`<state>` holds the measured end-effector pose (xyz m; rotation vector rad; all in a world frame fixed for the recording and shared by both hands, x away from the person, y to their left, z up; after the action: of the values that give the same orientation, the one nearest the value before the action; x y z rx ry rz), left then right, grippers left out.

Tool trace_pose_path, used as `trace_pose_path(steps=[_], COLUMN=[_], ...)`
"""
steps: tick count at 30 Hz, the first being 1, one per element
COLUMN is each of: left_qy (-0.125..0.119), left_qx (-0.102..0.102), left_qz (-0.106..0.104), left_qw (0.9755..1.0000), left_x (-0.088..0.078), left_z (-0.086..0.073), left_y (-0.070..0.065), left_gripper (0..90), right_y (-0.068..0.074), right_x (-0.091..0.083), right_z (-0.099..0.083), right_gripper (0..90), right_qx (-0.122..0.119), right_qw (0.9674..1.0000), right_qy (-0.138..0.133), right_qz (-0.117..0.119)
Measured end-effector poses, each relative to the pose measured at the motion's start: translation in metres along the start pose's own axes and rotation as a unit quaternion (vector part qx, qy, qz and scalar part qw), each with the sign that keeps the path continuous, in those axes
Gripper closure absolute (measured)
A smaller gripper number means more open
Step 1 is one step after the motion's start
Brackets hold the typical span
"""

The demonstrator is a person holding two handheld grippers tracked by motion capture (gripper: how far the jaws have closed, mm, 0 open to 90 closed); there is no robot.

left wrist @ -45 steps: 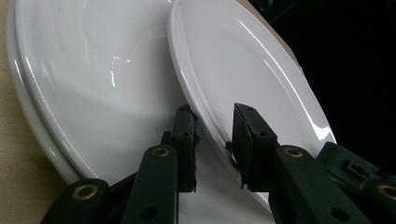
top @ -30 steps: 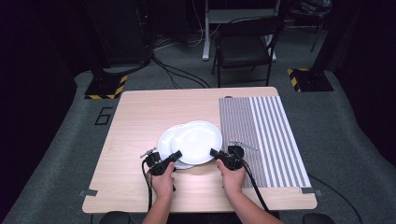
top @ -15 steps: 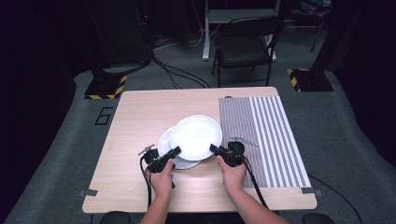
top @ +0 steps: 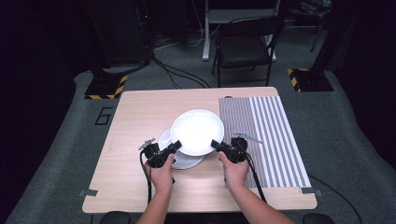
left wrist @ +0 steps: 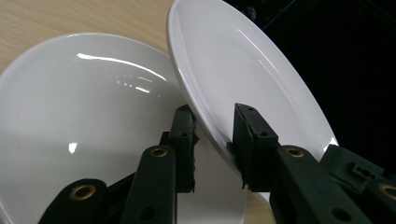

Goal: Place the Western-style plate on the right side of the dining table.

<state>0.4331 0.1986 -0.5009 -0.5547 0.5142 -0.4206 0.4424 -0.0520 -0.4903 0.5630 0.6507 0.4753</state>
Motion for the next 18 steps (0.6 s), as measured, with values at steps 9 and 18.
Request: trace_pose_path(steps=[9, 18], left_qy=[-0.003, 0.000], left_qx=[0.014, 0.020], left_qz=[0.001, -0.002], left_qw=[0.9999, 0.9998], left_x=[0.002, 0.008], left_z=[0.007, 0.007], left_y=[-0.014, -0.023], left_gripper=[69.8, 69.7], right_y=[-0.002, -0.008], right_x=[-0.008, -0.015], right_z=[0.008, 0.016], right_gripper=[66.0, 65.8], right_qx=[0.002, -0.001], right_qw=[0.9999, 0.9999], right_qy=[-0.005, -0.004], right_qz=[0.010, 0.012])
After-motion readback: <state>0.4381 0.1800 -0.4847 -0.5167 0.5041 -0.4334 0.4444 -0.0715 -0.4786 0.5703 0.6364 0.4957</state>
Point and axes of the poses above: each handheld gripper's, and its own axes: x roughly forward along the jaws, z roughly out of its top, y roughly to its left, the point moved 3 cm from there along x, roughly forward along the jaws, and after that the axes turned 4 degrees about x, right-handed, at the moved point
